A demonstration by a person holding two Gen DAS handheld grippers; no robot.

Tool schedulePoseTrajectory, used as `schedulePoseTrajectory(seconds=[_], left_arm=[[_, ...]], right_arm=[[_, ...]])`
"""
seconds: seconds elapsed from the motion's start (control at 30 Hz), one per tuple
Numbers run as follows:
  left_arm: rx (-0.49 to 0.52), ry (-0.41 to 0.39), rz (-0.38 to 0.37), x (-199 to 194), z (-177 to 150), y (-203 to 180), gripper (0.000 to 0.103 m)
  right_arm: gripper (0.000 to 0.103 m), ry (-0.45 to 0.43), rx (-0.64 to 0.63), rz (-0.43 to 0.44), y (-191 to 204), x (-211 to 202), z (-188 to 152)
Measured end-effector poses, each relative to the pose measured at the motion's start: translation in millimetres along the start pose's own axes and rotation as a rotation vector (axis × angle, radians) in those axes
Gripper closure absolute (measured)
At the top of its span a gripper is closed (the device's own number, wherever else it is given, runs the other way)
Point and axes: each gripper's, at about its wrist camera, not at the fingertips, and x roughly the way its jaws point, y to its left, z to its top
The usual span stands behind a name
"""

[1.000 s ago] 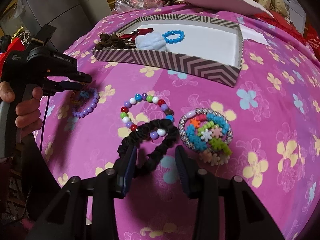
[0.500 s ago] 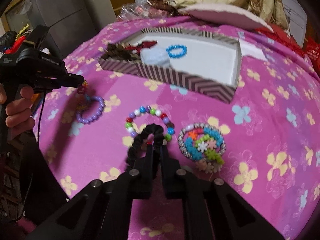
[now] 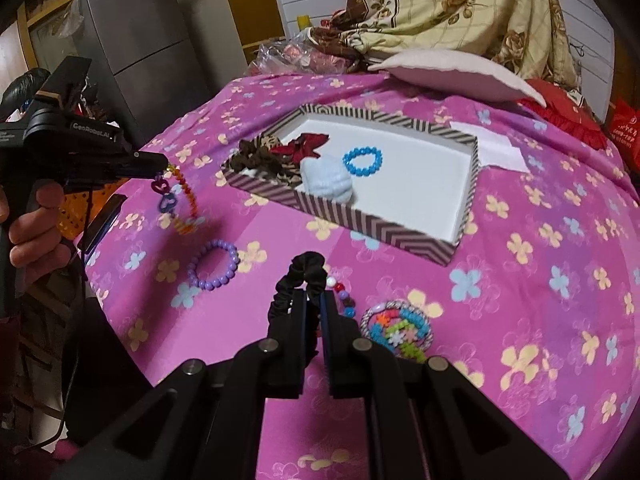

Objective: Organize jewelry
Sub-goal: 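Carry both items into the tray and open both tools to release them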

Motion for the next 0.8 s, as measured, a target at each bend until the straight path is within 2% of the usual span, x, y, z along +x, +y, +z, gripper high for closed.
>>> schedulePoseTrajectory(seconds=[0.37, 0.8], left_arm=[[0.066, -0.032, 0.015, -5, 15, -33, 0.074], [0.139, -0.044, 0.083, 21, 36, -66, 0.074]], right_arm=[[0.096, -0.027, 0.002, -0.042, -19, -1, 28], [0.096, -0.027, 0.017, -0.060, -43, 15, 56]])
